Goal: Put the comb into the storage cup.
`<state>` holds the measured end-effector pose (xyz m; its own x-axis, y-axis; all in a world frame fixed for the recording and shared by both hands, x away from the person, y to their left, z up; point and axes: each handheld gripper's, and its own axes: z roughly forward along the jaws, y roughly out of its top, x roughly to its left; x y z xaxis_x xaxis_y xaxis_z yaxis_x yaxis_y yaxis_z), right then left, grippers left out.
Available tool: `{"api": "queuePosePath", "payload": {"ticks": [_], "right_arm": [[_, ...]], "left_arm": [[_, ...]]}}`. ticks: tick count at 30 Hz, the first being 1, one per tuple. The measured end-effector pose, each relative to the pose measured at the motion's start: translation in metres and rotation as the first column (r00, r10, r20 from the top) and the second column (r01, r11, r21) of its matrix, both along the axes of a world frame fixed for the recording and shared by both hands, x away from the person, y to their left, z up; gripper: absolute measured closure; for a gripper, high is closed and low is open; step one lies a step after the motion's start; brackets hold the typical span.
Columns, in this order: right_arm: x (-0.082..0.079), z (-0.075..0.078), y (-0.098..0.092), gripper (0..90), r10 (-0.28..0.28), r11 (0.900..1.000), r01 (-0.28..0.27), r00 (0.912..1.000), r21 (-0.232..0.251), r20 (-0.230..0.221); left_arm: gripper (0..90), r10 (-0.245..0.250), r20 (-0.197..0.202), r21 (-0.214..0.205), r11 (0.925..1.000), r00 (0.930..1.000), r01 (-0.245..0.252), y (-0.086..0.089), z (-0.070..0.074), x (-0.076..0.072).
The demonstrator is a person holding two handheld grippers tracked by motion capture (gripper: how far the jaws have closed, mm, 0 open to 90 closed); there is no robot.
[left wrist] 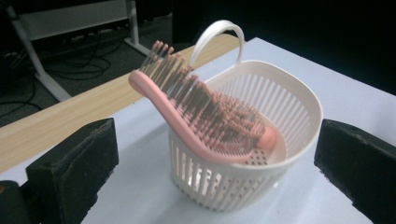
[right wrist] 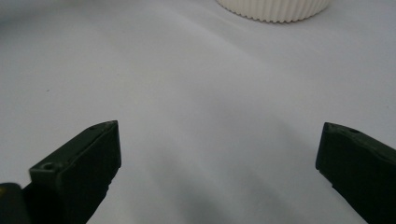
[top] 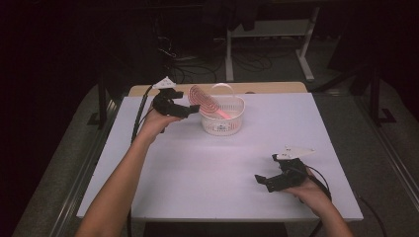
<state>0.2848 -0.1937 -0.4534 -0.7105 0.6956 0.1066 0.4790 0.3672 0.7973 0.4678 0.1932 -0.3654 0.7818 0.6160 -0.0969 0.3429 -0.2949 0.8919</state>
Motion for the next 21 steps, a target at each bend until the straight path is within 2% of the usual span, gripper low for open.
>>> {"api": "queuePosePath", "payload": {"ticks": [5,14,21], "right_arm": [[0.0,0.0,-0.001,0.0,-0.002,1.0,0.002,1.0,0.0,-0.001],[0.0,0.001,-0.001,0.0,0.001,1.0,-0.001,1.0,0.002,0.003],[0.0,0.001,-0.002,0.0,-0.005,1.0,0.005,1.0,0.003,0.008]], "left_arm": [[0.0,-0.009,-0.007,0.014,0.9999,0.9999,0.01,0.006,0.001,-0.006],[0.0,-0.049,-0.023,0.039,0.998,0.9986,0.05,0.015,0.005,-0.028],[0.0,-0.069,-0.036,0.052,0.9961,0.997,0.071,0.02,0.002,-0.044]]}}
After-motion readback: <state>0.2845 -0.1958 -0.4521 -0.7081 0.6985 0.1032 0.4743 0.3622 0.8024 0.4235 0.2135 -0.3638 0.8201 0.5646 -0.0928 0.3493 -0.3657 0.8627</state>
